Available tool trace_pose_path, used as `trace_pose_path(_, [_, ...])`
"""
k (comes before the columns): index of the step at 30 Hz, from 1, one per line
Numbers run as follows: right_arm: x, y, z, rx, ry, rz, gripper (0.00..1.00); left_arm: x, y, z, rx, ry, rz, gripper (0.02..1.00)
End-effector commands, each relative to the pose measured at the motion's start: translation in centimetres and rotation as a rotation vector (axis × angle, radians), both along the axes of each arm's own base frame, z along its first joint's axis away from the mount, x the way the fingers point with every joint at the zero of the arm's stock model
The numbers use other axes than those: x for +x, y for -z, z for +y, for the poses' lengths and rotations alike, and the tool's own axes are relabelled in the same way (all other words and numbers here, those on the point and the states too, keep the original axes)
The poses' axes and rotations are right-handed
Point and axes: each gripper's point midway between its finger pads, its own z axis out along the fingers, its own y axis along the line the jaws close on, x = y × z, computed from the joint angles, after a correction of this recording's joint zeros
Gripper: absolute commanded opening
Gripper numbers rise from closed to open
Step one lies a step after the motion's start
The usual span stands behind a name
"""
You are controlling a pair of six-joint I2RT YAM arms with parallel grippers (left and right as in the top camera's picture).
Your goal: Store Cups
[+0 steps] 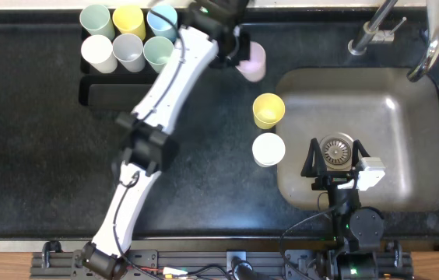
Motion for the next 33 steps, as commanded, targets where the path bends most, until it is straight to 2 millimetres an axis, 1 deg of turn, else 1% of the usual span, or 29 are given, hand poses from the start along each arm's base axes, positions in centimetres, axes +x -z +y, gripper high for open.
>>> trace_pose_path(1, [0.0, 0.4, 0.1, 0.004, -0.005, 0.001, 1.000, -1.9, -16.7, 10.6, -0.056, -0.235, -0.230, 0.036])
trace_pose_path(3, [0.0, 0.4, 0.1, 0.004, -0.005, 0.001, 0.998, -4.7, -19.5, 16.6, 0.023, -0.388, -0.237, 0.036])
trace_pose_path(4, [0.0, 0.4, 0.1, 0.004, -0.005, 0.002, 0.996, -5.7, -20.9, 19.1, 0.058, -0.433, -0.264, 0.036])
trace_pose_path(5, [0.0, 0.4, 0.1, 0.004, -0.005, 0.002, 0.998, -6.6, -22.8, 21.2, 0.078, -0.435, -0.317, 0.036])
trace_pose_path(6, [0.0, 0.4, 0.1, 0.004, -0.005, 0.001, 0.996, -7.7, -24.2, 23.3, 0.101, -0.483, -0.347, 0.036])
trace_pose_path(7, [0.0, 0.4, 0.1, 0.004, -0.005, 0.002, 0.996, -8.9, -25.3, 25.3, 0.128, -0.499, -0.373, 0.036])
trace_pose_path(8, [0.0, 0.4, 0.1, 0.004, -0.005, 0.001, 0.998, -10.0, -26.0, 26.9, 0.153, -0.523, -0.386, 0.036])
trace_pose_path(9, [0.0, 0.4, 0.1, 0.004, -0.005, 0.001, 0.998, -11.2, -26.4, 28.5, 0.176, -0.562, -0.388, 0.036])
trace_pose_path(10, [0.0, 0.4, 0.1, 0.004, -0.005, 0.001, 0.998, -12.7, -26.3, 30.2, 0.199, -0.603, -0.373, 0.036])
trace_pose_path(11, [0.0, 0.4, 0.1, 0.004, -0.005, 0.001, 0.998, -14.0, -25.9, 31.4, 0.218, -0.635, -0.346, 0.036])
trace_pose_path(13, [0.0, 0.4, 0.1, 0.004, -0.005, 0.001, 0.996, -16.7, -23.9, 33.6, 0.258, -0.697, -0.263, 0.036])
trace_pose_path(14, [0.0, 0.4, 0.1, 0.004, -0.005, 0.002, 0.996, -18.0, -22.4, 34.7, 0.279, -0.745, -0.210, 0.036])
trace_pose_path(16, [0.0, 0.4, 0.1, 0.004, -0.005, 0.001, 0.996, -19.5, -19.5, 35.9, 0.298, -0.804, -0.138, 0.036])
trace_pose_path(17, [0.0, 0.4, 0.1, 0.004, -0.005, 0.001, 0.998, -19.7, -18.0, 36.3, 0.302, -0.814, -0.116, 0.036])
trace_pose_path(18, [0.0, 0.4, 0.1, 0.004, -0.005, 0.002, 0.998, -19.5, -16.2, 36.4, 0.294, -0.825, -0.105, 0.036])
trace_pose_path(19, [0.0, 0.4, 0.1, 0.004, -0.005, 0.002, 0.998, -18.9, -14.6, 36.3, 0.270, -0.824, -0.104, 0.036])
trace_pose_path(21, [0.0, 0.4, 0.1, 0.004, -0.005, 0.001, 0.998, -17.1, -11.6, 35.4, 0.191, -0.802, -0.115, 0.036])
trace_pose_path(23, [0.0, 0.4, 0.1, 0.004, -0.005, 0.002, 0.998, -15.5, -9.6, 34.3, 0.114, -0.773, -0.117, 0.036])
trace_pose_path(24, [0.0, 0.4, 0.1, 0.004, -0.005, 0.001, 0.998, -14.9, -8.8, 34.0, 0.090, -0.763, -0.112, 0.036])
trace_pose_path(25, [0.0, 0.4, 0.1, 0.004, -0.005, 0.001, 0.998, -14.0, -7.9, 33.7, 0.069, -0.753, -0.094, 0.036])
trace_pose_path(26, [0.0, 0.4, 0.1, 0.004, -0.005, 0.001, 0.996, -13.5, -7.5, 33.7, 0.067, -0.752, -0.085, 0.036])
trace_pose_path(29, [0.0, 0.4, 0.1, 0.004, -0.005, 0.001, 0.996, -11.9, -6.1, 34.2, 0.062, -0.758, -0.047, 0.036])
trace_pose_path(33, [0.0, 0.4, 0.1, 0.004, -0.005, 0.001, 0.998, -10.3, -5.0, 35.1, 0.035, -0.774, -0.002, 0.036])
